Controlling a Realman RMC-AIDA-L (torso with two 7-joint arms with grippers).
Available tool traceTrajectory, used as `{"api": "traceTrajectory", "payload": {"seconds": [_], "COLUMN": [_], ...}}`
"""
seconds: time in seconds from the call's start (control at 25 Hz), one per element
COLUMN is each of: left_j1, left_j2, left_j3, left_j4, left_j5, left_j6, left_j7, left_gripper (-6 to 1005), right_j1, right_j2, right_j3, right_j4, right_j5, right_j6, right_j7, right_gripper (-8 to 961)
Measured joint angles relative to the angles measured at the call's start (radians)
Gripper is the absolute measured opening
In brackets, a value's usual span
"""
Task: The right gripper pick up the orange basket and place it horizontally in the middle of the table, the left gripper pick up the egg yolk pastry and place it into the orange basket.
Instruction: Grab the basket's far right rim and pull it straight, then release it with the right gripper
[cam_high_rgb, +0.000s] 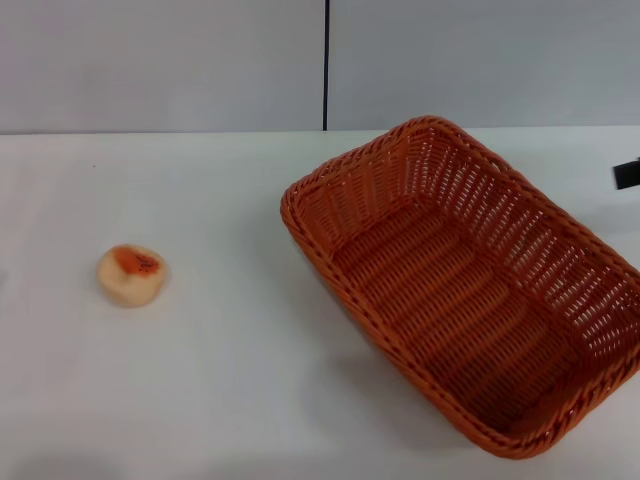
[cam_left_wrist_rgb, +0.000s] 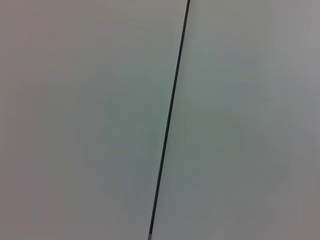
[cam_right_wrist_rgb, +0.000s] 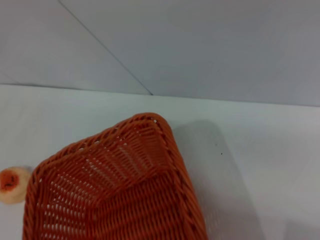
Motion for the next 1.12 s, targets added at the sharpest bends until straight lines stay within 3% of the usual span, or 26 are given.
{"api": "traceTrajectory", "payload": {"seconds": [0.28, 0.68, 1.12], "left_j1": [-0.001, -0.007, -0.004], "left_j2": [0.001, 0.001, 0.001], "left_j3": [-0.001, -0.001, -0.002], "left_j4": [-0.008, -0.011, -0.011], "left_j5": [-0.004, -0.004, -0.004], "left_j6": [0.003, 0.021, 0.026], "left_j7": [0.0, 0.001, 0.001], "left_gripper": [797, 794, 792], "right_j1": [0.037, 0.089, 0.101], "right_j2": [0.033, 0.05, 0.061], "right_j3": [-0.03, -0.033, -0.137], "right_j4": [0.168, 0.353, 0.366], "right_j5": [0.011, 0.019, 0.014], "right_j6": [0.17, 0.303, 0.341], "right_j7": [-0.075, -0.152, -0.091], "right_gripper": [812, 811, 809]}}
